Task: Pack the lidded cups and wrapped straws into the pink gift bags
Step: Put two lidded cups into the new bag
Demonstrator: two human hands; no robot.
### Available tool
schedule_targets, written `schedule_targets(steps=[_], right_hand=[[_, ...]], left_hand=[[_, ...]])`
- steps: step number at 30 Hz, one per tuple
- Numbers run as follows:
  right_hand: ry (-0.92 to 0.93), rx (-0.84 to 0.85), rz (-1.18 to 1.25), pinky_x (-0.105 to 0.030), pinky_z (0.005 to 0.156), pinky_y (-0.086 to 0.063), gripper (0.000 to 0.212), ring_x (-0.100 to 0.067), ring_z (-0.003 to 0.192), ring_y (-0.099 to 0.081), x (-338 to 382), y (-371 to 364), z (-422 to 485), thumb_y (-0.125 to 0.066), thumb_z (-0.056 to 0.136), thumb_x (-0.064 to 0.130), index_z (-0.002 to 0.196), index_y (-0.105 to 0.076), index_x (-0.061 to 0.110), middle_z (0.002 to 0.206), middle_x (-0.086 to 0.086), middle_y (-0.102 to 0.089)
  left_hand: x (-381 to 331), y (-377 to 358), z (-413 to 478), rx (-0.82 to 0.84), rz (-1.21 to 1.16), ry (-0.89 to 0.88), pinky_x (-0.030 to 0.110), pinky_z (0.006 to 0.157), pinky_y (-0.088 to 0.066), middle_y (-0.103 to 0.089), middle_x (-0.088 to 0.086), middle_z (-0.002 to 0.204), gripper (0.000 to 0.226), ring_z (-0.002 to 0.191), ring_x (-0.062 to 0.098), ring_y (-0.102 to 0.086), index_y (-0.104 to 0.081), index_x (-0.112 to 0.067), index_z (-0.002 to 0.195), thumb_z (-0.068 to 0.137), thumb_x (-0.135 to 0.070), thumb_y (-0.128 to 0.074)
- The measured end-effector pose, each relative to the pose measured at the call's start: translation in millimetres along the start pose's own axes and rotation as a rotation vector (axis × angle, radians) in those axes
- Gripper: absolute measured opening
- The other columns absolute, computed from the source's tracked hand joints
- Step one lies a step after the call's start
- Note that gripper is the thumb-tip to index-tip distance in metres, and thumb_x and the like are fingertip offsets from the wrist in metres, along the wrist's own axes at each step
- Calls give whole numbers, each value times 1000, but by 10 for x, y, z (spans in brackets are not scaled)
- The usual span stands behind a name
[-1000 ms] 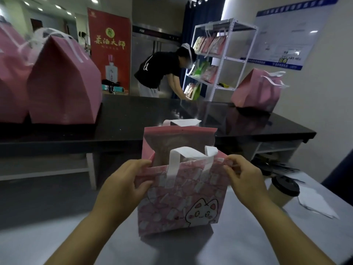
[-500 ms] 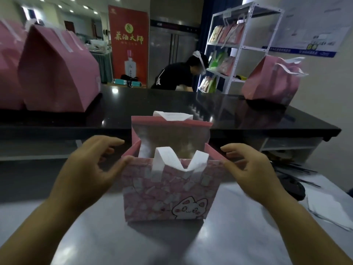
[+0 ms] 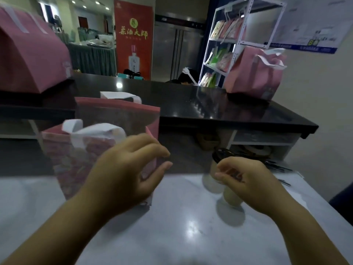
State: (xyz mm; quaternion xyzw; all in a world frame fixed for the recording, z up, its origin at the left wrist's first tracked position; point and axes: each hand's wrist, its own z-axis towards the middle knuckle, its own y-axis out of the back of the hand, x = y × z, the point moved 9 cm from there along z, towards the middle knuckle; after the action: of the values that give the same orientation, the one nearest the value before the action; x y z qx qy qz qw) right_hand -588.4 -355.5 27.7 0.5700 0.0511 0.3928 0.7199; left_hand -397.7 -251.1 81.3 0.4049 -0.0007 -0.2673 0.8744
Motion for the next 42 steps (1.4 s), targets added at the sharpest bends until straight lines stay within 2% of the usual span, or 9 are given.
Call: schedule_targets(steps=[3,6,13,20,23,26,30,36,42], right_hand=[[-175,78,-207,-31,69,-50,15,-11,81,-55,-498,19,-110,-60,87,41,99,-57,32,90,12,-58],[-338,217,-427,-34,73,-48,33,-18,92,-52,-951,-44,-156,-55,87,50,112,-50,28,102,4,-54],[-470,358,-394,-43,93,-42,74,-35,123,-36,-1456,-425,-2,-57,82,60,140,-28,23,137,-10,-35],[-525,406,-299,-42,85,-48,59,-36,114,-43,-1660,-621,2,-52,88,49,139,-31,28,131,-12,-38],[-478,341,-324,-37,77,-45,59,-32,111,-43,-1573,-478,52,-51,82,52,136,-34,33,124,-7,-42],[-378,214,-330,-35,76,-42,63,-28,112,-41,-1336,-225,173,-48,79,59,137,-34,37,127,-4,-42],[-188,12,-279,-31,76,-40,65,-21,109,-41,-839,155,380,-46,78,61,138,-35,38,126,3,-43],[89,-222,-91,-27,77,-39,66,-12,104,-40,-2,605,744,-51,74,59,135,-45,35,118,8,-45],[291,-277,154,-32,85,-45,66,-13,108,-45,769,585,1177,-50,75,60,134,-45,32,118,6,-47]], left_hand=[[-138,-533,35,126,8,-8,23,60,-51,-66,-1,87,23,75,13,-61,-68,-16,91,83,-35,-60],[-160,-1046,24,260,84,-12,21,60,-47,-68,-2,90,21,76,15,-63,-69,-19,93,79,-34,-67],[-27,-1684,1,405,148,90,20,76,-45,-56,-12,116,36,99,8,-54,-54,-31,117,88,-52,-46],[-14,-1757,5,435,157,115,21,79,-46,-55,-14,117,36,101,6,-53,-54,-33,117,88,-53,-45],[-58,-1634,42,432,123,82,18,79,-46,-54,-17,115,35,98,1,-53,-54,-35,116,88,-54,-44],[-109,-1346,188,391,69,47,10,68,-42,-59,-16,105,31,84,-1,-55,-62,-33,105,85,-52,-49],[-159,-764,457,274,87,-18,16,57,-52,-64,-13,90,36,64,-11,-50,-67,-27,92,83,-54,-46],[89,77,725,142,161,-51,30,60,-55,-62,-10,91,35,75,6,-62,-65,-25,96,82,-51,-46],[760,679,641,66,230,76,32,57,-54,-64,-12,83,29,70,5,-63,-68,-26,87,79,-49,-54]])
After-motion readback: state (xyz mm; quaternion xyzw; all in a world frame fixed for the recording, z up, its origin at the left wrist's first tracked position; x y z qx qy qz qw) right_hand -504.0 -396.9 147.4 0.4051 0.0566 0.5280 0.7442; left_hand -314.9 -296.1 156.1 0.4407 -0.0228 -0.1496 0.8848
